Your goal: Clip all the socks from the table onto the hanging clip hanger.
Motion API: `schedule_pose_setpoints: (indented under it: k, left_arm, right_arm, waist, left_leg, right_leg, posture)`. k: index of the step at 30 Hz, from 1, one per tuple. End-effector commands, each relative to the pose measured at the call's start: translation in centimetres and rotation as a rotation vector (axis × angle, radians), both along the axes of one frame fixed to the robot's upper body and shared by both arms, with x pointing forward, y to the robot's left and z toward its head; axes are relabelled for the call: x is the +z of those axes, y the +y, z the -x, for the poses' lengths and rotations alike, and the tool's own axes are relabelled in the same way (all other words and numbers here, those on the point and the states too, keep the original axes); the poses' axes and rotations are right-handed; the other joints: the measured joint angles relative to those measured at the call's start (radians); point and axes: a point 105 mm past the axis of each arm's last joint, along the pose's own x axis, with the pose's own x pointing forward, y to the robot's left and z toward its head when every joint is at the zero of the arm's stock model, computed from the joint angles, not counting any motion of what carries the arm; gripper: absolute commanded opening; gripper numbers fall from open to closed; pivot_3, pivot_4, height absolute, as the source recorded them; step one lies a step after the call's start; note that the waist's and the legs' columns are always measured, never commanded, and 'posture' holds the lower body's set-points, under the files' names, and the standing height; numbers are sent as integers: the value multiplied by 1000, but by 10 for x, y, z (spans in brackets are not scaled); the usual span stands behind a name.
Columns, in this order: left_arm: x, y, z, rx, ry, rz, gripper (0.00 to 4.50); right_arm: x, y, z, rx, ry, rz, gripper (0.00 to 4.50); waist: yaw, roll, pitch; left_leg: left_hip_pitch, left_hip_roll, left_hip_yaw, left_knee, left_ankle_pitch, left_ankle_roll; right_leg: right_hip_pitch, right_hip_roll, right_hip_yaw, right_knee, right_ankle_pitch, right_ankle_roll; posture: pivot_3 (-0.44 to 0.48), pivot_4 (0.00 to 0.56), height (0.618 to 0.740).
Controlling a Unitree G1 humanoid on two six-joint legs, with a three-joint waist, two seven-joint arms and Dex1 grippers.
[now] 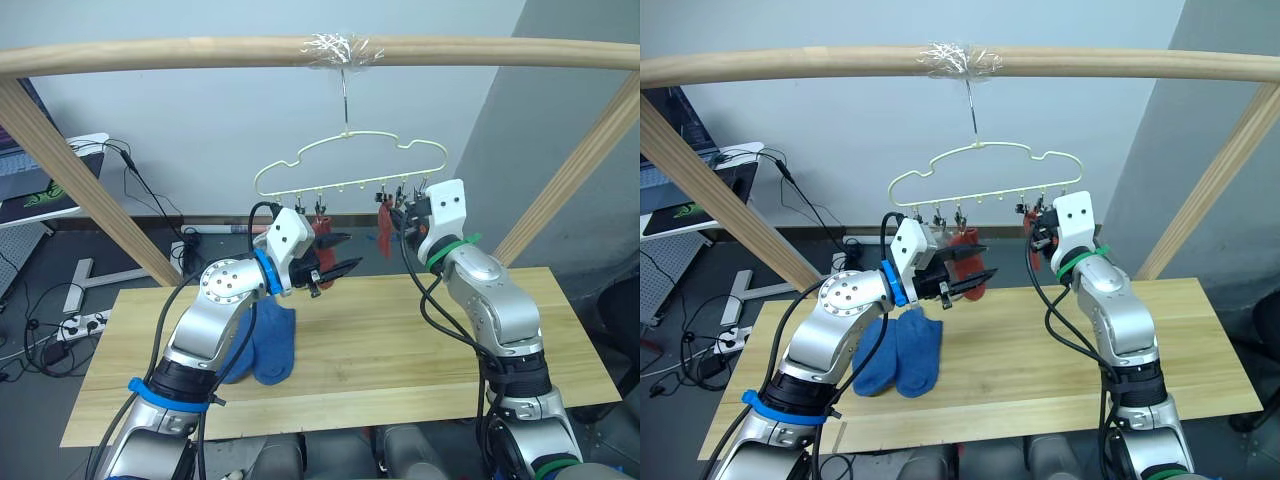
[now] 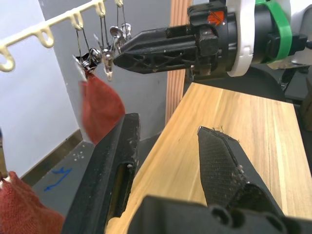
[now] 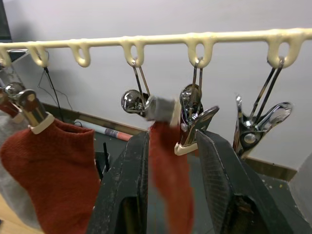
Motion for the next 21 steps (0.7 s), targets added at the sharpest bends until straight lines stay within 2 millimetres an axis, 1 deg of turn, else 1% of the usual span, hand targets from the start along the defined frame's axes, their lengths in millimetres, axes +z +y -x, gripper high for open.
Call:
schedule_pose_setpoints:
  k: [1,7,14,21]
  left_arm:
    - [21,-3,4,-16,-60,38,2194]
    - [23,-3,3,-16,-65,37,2194]
    - [24,-2,2,-13,-67,35,2194]
    - [30,-5,3,-24,-53,76,2194]
  right_arm:
    - [14,-2,-4,-19,-41,-22,1544]
    - [18,0,-11,-21,-48,-34,1544]
    - [19,1,-15,-24,-63,-19,1544]
    - [20,4,-17,-5,-82,-19,1544]
  waist:
    - [0,0,0]
    - [0,0,0]
    - [0,0,0]
    - [0,0,0]
  left_leg:
    - [0,0,0,0,0,0]
    - [0,0,0,0,0,0]
    - [0,0,0,0,0,0]
    - [0,0,0,0,0,0]
  right_leg:
    - [0,0,0,0,0,0]
    - [0,0,0,0,2,-3]
    - [0,0,0,0,2,-3]
    - [0,0,0,0,2,-3]
  posture:
    - [-69,173,737]
    - [-66,168,737]
    - [-63,167,737]
    - [-59,163,737]
